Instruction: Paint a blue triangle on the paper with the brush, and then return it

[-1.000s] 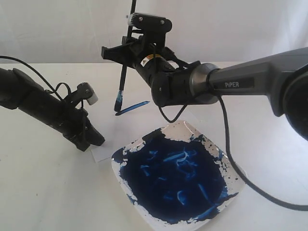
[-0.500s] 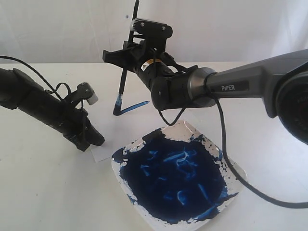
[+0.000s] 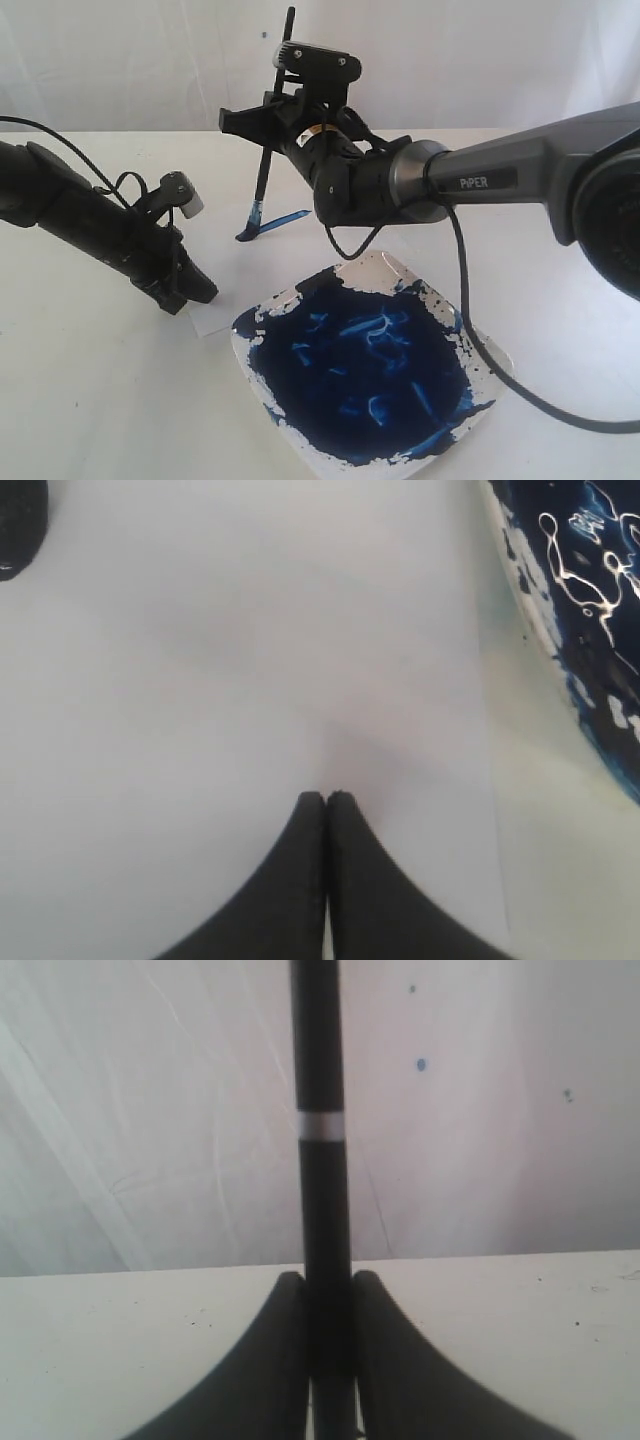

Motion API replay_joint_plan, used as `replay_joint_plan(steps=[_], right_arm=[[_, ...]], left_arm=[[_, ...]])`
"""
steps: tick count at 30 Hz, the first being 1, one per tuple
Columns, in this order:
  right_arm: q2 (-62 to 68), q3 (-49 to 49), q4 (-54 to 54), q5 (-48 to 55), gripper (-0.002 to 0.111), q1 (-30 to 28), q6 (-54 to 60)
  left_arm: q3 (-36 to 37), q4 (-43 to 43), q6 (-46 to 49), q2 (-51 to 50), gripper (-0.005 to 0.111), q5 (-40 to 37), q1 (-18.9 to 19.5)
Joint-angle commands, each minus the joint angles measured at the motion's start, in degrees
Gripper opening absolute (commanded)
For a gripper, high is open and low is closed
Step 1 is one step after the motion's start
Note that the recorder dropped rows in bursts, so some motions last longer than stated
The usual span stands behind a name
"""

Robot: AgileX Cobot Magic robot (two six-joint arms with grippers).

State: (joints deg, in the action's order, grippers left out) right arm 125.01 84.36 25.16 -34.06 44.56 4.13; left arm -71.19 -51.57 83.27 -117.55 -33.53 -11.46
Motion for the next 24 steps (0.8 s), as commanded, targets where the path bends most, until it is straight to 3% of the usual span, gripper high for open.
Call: replay_joint_plan(steps=[1,10,24], right_arm=[[-0.89,0.11,2.9,1.8,0.0,0.07,2.74],[-2.3,0.11,6.79,4.29,0.0,0.07,8.0],[-4.24,0.11,33.09,2.84,0.0,0.07,34.44]], left_arm=[[0.43,0.18,-0.01,0.12,0.0,-1.08,-0.09],[0.43,0.18,-0.01,0.12,0.0,-1.08,-0.09],[0.43,0.18,-0.01,0.12,0.0,-1.08,-0.09]])
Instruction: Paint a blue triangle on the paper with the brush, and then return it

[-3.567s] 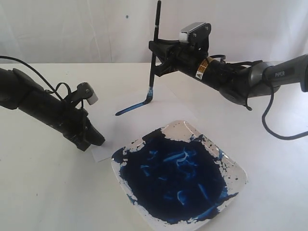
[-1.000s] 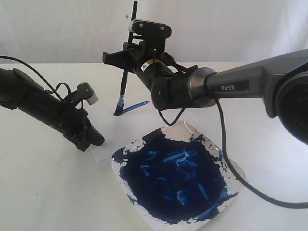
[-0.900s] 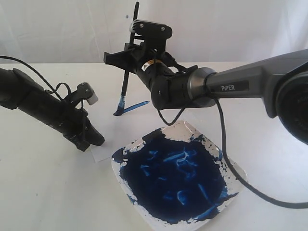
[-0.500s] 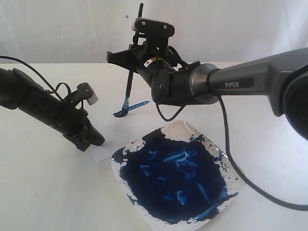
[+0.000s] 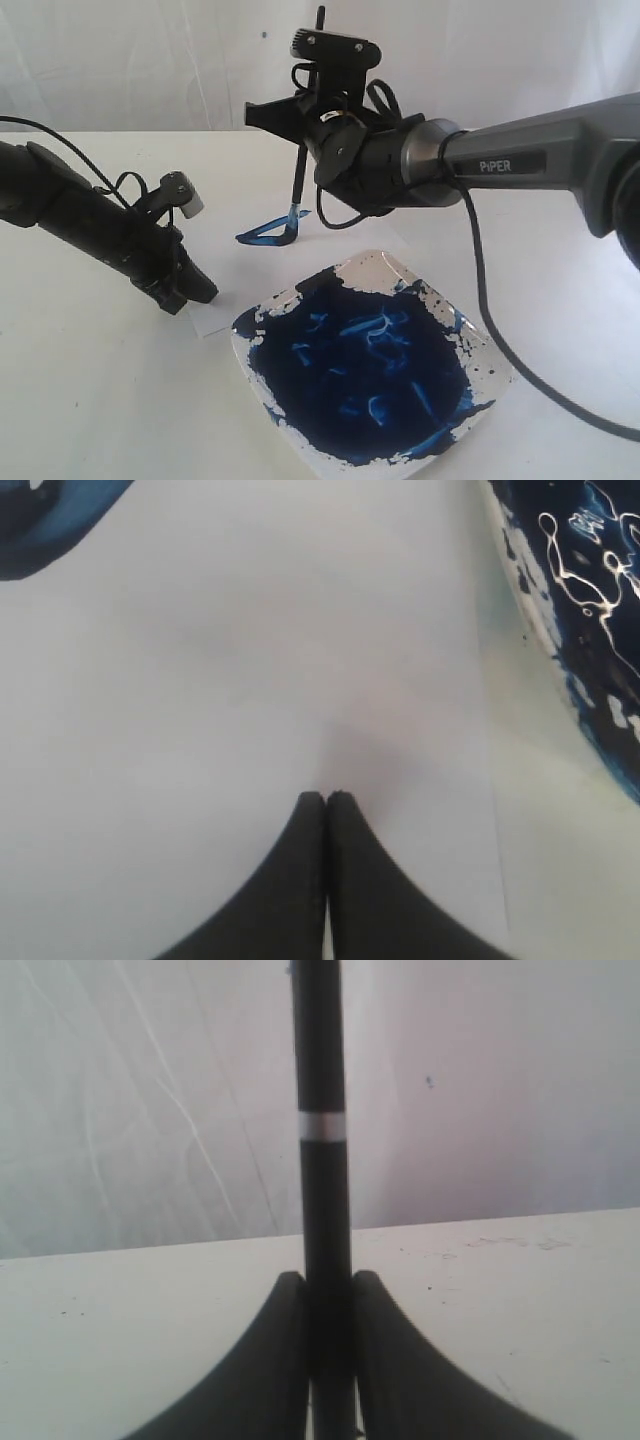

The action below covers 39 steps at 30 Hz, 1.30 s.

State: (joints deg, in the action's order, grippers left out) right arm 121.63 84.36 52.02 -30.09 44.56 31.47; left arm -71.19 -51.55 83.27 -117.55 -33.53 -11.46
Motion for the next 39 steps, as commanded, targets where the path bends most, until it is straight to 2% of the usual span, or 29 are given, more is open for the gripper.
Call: replay_joint_plan(steps=[1,7,21,25,33,39], right_arm=[[-0.87,0.11,8.06,-1.68,0.0,0.07,8.66],[-1.52,0.11,16.11,-5.34,0.0,0.07,16.4],[-3.23,0.11,17.8,-8.31,0.0,0.07,17.77],[-3.87,0.11,16.28,-9.03,0.0,0.07,16.83],[-3.87,0.11,4.85,-8.9,0.0,0.07,6.45],[-3.87,0.11,-1.48,-9.39,0.0,0.07,5.49]], left_arm=[[0.43,0.15,-0.01,0.12,0.0,-1.08,-0.09],[0.43,0.15,-0.01,0.12,0.0,-1.08,-0.09],[0.43,0.15,-0.01,0.12,0.0,-1.08,-0.09],[0.43,0.15,-0.01,0.12,0.0,-1.08,-0.09],[0.43,0.15,-0.01,0.12,0.0,-1.08,-0.09],[0.43,0.15,-0.01,0.12,0.0,-1.08,-0.09]])
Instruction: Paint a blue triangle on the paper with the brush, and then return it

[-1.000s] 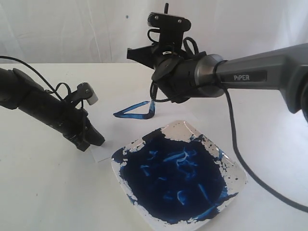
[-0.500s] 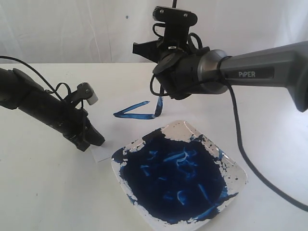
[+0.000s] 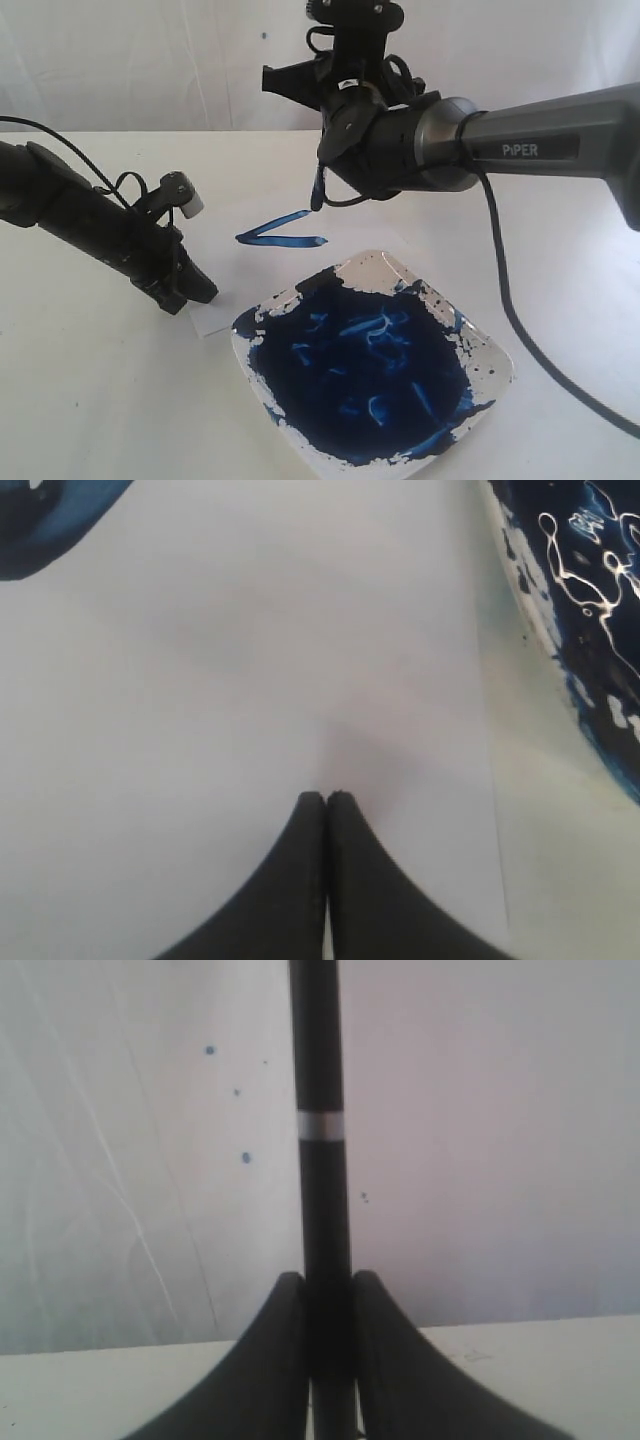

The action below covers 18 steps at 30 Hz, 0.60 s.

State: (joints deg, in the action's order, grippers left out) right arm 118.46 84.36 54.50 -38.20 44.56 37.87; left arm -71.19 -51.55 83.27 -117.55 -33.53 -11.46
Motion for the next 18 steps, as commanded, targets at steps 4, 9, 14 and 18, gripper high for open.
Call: replay_joint_plan(steps=[4,9,14,18], right_arm=[[-0.21,0.36,-4.1,-3.09,0.0,-0.03,-1.11],[1.25,1.12,-11.72,1.05,0.0,-0.93,-2.44],[1.61,1.12,-27.19,4.71,0.0,-2.4,-12.09],[1.61,1.12,-34.12,6.3,0.0,-4.6,-19.06]], left_arm=[[0.43,0.15,-0.01,0.12,0.0,-1.08,-0.09],[0.43,0.13,-0.13,0.12,0.0,-1.08,-0.09],[0.43,0.13,-0.13,0.12,0.0,-1.2,-0.09],[0.43,0.13,-0.13,0.12,0.0,-1.2,-0.09]])
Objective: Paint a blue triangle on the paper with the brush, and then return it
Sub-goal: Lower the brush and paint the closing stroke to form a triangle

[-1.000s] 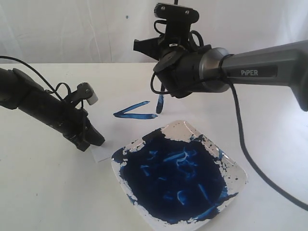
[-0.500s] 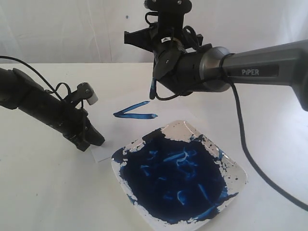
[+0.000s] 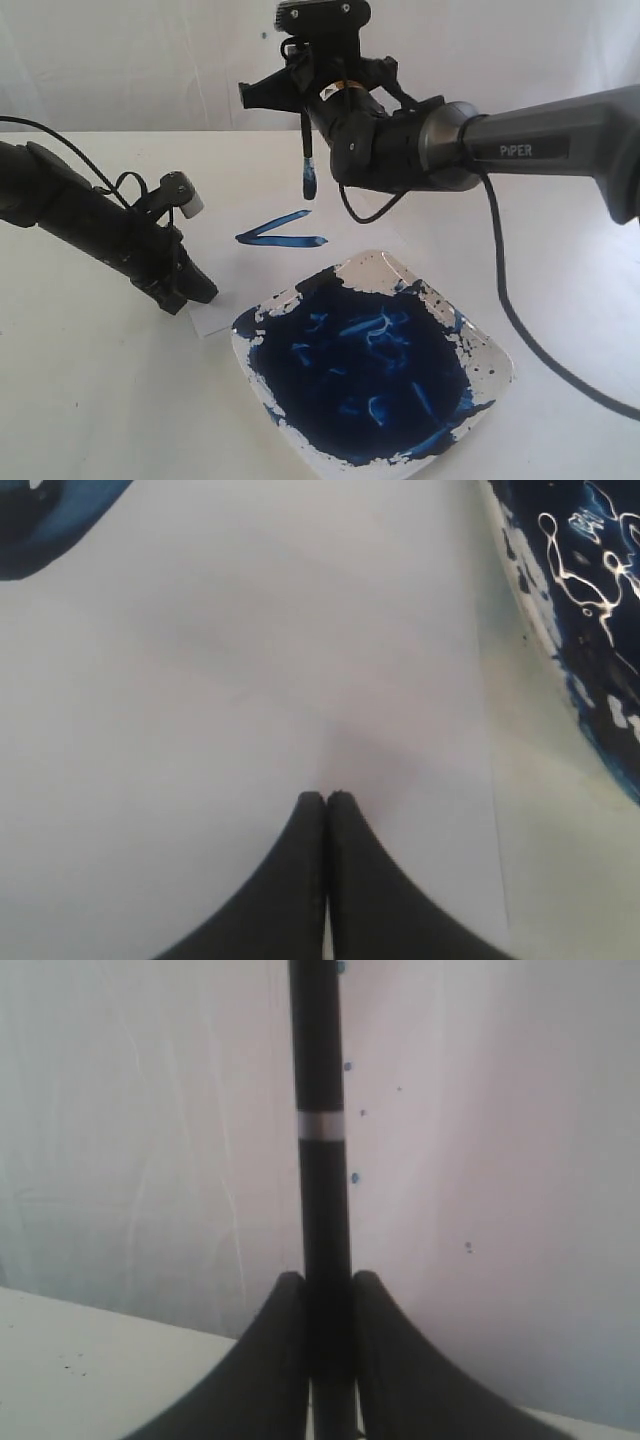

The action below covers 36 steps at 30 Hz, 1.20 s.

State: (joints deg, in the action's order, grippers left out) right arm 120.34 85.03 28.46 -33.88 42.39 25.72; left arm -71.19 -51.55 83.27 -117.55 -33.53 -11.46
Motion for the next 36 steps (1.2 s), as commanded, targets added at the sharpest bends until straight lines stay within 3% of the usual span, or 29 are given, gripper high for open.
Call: replay_joint_plan(steps=[1,5,11,36], right_arm=[[-0.26,0.44,-9.61,3.09,0.0,-3.2,-9.36],[-0.26,0.44,-18.89,6.67,0.0,-5.73,-20.39],[0.62,0.44,-25.88,0.19,0.0,-6.29,-30.39],[3.18,0.44,-25.55,0.17,0.0,-6.29,-26.77]], left_arm=[[0.43,0.13,-0.13,0.12,0.0,-1.2,-0.09],[0.43,0.13,-0.13,0.12,0.0,-1.08,-0.09],[0.43,0.13,-0.13,0.12,0.0,-1.05,-0.09],[0.43,0.13,-0.13,0.12,0.0,-1.05,-0.09]])
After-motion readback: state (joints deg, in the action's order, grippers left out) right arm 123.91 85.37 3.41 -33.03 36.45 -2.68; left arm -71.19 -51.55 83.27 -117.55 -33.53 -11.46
